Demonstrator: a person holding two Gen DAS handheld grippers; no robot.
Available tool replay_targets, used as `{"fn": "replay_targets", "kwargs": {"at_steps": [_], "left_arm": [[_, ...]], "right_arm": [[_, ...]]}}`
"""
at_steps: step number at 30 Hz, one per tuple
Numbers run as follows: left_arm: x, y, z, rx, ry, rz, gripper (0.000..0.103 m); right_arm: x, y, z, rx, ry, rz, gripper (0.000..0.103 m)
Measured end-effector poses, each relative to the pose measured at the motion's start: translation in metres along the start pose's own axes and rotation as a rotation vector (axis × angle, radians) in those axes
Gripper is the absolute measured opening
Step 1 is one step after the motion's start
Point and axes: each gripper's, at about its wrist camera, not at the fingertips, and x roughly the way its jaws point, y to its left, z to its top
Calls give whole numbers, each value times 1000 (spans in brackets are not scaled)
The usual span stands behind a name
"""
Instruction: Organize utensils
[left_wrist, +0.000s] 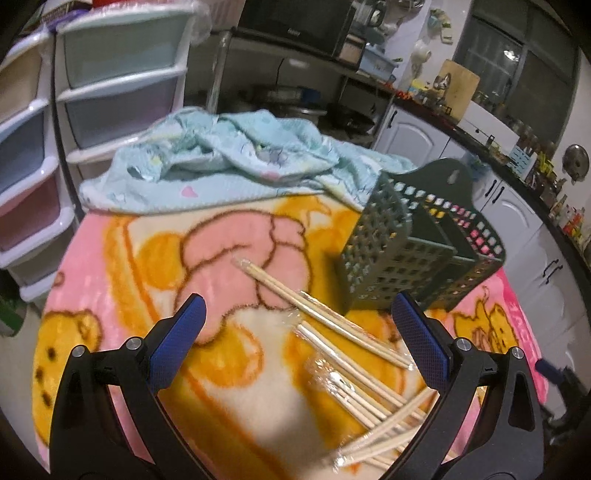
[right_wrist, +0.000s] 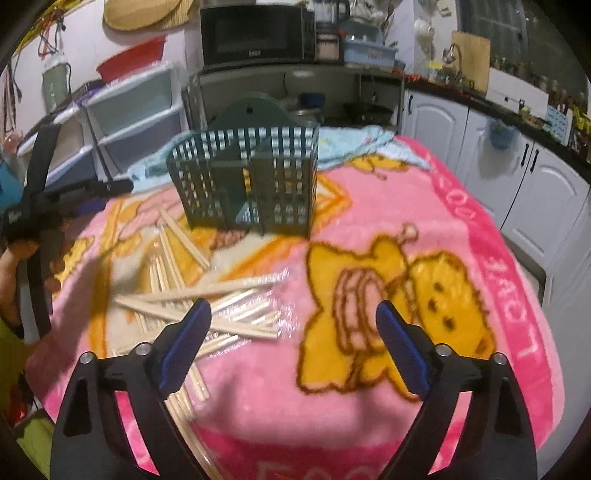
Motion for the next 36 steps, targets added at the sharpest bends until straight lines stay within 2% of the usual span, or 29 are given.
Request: {"fn": "replay_targets", "kwargs": {"at_steps": [2, 5, 10, 17, 24, 27, 30, 36], "left_arm": [[9, 3, 1, -7, 14, 0, 93], [25, 10, 4, -37, 50, -10, 91], [51, 24, 10, -94, 106, -14, 77], [72, 36, 16, -139, 140, -24, 67], [91, 46, 19, -190, 170, -6, 55], [94, 44, 22, -173, 176, 19, 53], [97, 41, 24, -148, 173, 54, 49], [101, 41, 25, -122, 159, 116, 31]], "right_arm": [[8, -1, -3, -5, 22, 4, 80], [21, -5, -6, 7, 68, 24, 67], [38, -15, -10, 40, 118, 56, 51], [59, -23, -15, 88, 185, 135, 31], [66, -20, -13, 76, 190, 171, 13], [67, -24, -15, 79, 194, 172, 4], [67, -26, -17, 88, 191, 176, 2], [62, -25, -16, 77, 167, 154, 2]]}}
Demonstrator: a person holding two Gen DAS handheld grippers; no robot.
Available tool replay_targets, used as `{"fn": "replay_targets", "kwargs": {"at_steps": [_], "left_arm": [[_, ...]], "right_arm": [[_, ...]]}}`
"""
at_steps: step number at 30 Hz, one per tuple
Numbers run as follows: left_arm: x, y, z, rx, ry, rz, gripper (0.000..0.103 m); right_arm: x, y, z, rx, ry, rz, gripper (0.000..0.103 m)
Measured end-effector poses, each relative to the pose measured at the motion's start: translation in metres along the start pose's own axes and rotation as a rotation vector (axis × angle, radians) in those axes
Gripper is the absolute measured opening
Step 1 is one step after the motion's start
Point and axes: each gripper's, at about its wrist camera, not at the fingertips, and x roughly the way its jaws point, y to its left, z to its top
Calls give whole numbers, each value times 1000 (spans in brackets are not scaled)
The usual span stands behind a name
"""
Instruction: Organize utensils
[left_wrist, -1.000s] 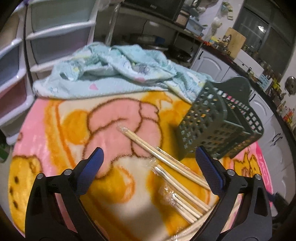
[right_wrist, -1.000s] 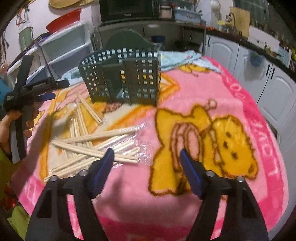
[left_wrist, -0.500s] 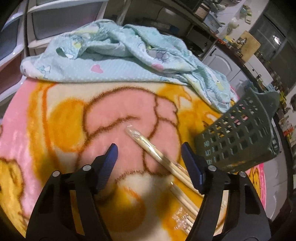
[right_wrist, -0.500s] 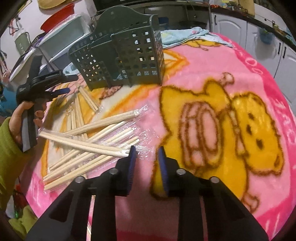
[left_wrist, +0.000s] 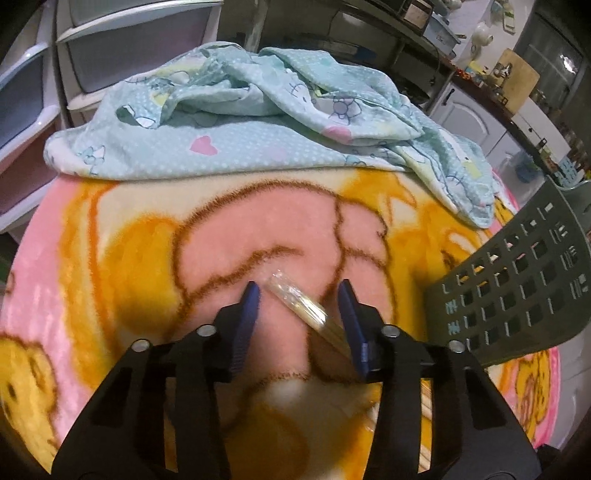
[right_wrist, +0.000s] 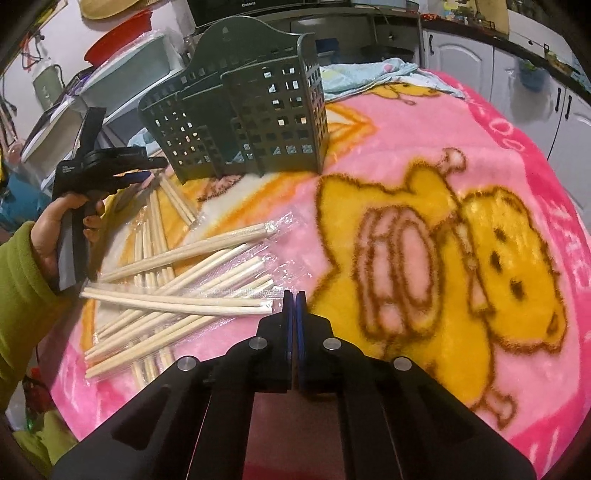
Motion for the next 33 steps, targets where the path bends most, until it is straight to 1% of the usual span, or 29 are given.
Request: {"fn": "replay_targets", "kwargs": {"at_steps": [1, 3, 6, 8, 11, 13, 20, 25, 30, 33], "left_arm": [[1, 1, 1, 2, -2, 8, 26], [1, 3, 1, 8, -7, 15, 22], [0, 8, 1, 4, -16, 3, 17], [-1, 10, 1, 1, -17, -13, 14], [-10, 12, 2, -8, -28, -66, 9], [-22, 13, 3, -8, -54, -91, 6], [-82, 2, 2, 28, -172, -184, 4], [-129, -19, -5, 94, -253, -255, 2], [-167, -46, -9, 151, -309, -323, 2], [-183, -60, -9, 179, -328, -358, 1]], "right_arm": [[-2, 0, 0, -1, -6, -4, 2], [-5, 2, 1, -8, -20, -13, 2], [-14, 7, 4, -29, -56, -28, 2], [-21, 12, 7, -46, -81, -34, 2], [-30, 18, 11, -68, -115, -42, 1], [-38, 24, 14, -88, -145, -45, 1], [-65, 48, 26, -167, -231, -40, 1], [-86, 64, 40, -217, -297, -27, 1], [-105, 76, 52, -255, -358, -24, 1], [-116, 80, 58, -269, -387, -19, 1]]}}
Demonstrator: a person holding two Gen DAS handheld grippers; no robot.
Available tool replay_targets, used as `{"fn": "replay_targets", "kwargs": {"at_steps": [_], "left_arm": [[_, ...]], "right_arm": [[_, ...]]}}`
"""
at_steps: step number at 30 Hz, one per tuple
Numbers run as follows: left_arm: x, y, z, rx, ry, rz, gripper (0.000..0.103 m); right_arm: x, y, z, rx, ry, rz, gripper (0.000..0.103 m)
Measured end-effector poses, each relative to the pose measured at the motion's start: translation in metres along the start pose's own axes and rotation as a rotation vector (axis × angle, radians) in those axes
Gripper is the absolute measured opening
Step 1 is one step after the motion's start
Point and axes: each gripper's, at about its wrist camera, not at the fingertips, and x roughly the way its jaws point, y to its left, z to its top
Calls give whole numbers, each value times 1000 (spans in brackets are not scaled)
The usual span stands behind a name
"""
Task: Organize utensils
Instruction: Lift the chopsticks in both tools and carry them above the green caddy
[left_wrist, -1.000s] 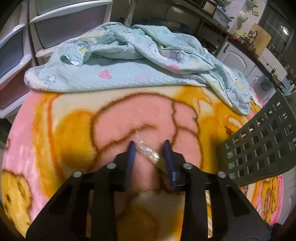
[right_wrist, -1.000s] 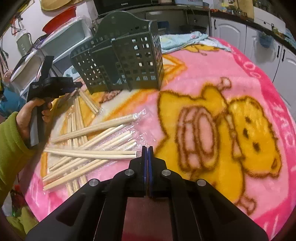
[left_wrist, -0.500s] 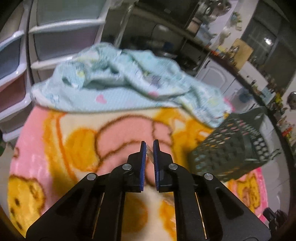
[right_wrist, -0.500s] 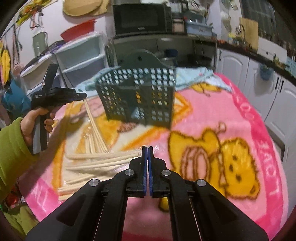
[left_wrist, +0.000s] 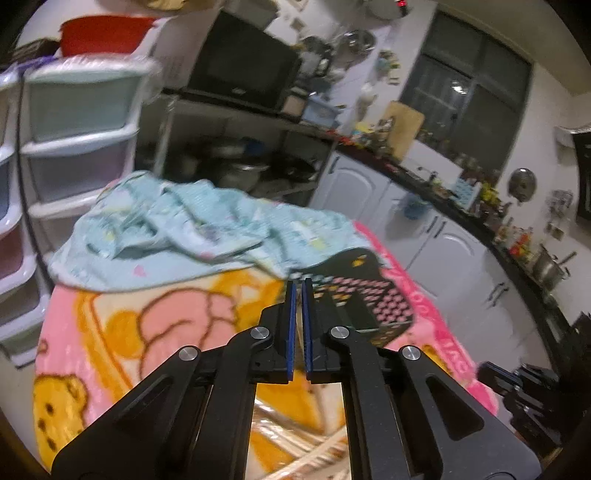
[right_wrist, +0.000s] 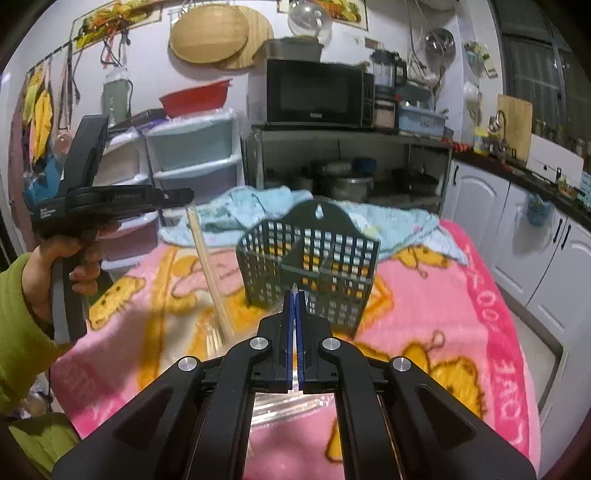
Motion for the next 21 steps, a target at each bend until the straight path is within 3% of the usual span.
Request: {"fn": "replay_targets", "kwargs": {"at_steps": [9, 21], "left_arm": [[-22, -48, 21, 68, -46, -87, 1], [-32, -88, 67, 119, -127, -134, 1]], "right_arm": [[-30, -2, 34, -9, -96, -8, 1], [-50, -14, 93, -3, -211, -27, 1]]}}
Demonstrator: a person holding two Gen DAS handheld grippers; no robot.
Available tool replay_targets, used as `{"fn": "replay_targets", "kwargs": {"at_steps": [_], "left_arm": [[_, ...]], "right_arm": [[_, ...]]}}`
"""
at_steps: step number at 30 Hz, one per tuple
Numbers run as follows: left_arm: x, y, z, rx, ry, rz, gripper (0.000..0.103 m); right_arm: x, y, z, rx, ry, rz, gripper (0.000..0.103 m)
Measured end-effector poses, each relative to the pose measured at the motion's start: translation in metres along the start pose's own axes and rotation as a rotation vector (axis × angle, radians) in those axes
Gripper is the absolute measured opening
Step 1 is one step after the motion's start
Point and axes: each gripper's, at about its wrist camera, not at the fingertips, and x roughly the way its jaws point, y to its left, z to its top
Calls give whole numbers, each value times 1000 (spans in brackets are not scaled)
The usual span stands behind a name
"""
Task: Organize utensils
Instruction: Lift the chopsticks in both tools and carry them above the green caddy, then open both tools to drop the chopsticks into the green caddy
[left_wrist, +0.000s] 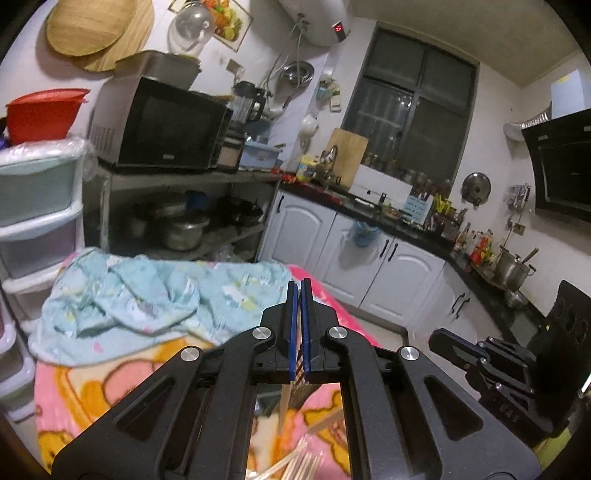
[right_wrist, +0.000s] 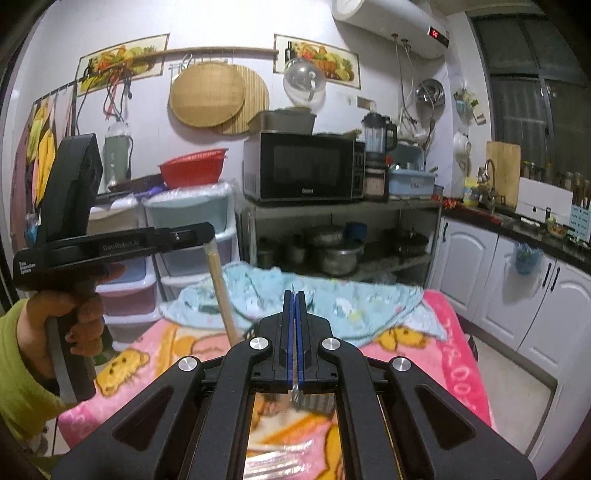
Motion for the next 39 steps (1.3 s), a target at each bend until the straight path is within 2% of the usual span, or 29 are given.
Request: {"fn": "replay_targets", "kwargs": {"at_steps": [8, 16, 23, 39], "left_arm": [[15, -9, 25, 25, -34, 20, 1], [38, -5, 37, 36, -34, 49, 1], [59, 10, 35, 15, -9, 69, 1], [81, 30, 12, 3, 55, 67, 1]], "right_arm": [[15, -11, 32, -8, -36, -6, 1], [43, -28, 46, -6, -15, -32, 1], [70, -43, 43, 31, 19, -28, 1], [108, -42, 22, 93, 123, -15, 2]]}}
